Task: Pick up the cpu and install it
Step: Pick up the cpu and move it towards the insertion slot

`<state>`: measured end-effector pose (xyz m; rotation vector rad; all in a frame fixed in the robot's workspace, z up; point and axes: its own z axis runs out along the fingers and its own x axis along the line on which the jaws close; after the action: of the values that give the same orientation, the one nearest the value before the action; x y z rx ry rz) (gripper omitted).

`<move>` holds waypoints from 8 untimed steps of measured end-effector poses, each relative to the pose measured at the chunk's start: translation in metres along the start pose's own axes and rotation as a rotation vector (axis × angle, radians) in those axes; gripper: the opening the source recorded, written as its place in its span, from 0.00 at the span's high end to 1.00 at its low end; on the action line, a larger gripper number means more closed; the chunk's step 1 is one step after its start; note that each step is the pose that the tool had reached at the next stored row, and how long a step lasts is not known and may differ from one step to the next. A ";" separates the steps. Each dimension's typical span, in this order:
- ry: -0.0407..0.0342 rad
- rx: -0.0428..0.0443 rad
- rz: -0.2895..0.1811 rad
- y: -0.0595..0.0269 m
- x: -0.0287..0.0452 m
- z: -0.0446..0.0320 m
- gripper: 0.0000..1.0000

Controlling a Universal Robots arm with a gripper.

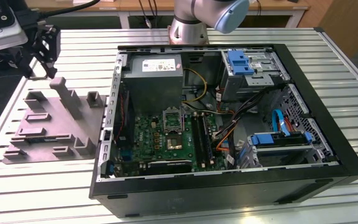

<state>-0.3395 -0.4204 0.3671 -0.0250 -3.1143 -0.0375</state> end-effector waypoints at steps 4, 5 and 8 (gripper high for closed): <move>0.0000 0.0000 0.000 -0.0002 -0.0047 -0.0001 0.53; 0.0000 0.0000 0.000 -0.0002 -0.0047 -0.0001 0.53; 0.0001 0.0001 0.000 -0.0002 -0.0049 -0.0002 0.53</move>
<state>-0.3346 -0.4207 0.3671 -0.0250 -3.1142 -0.0374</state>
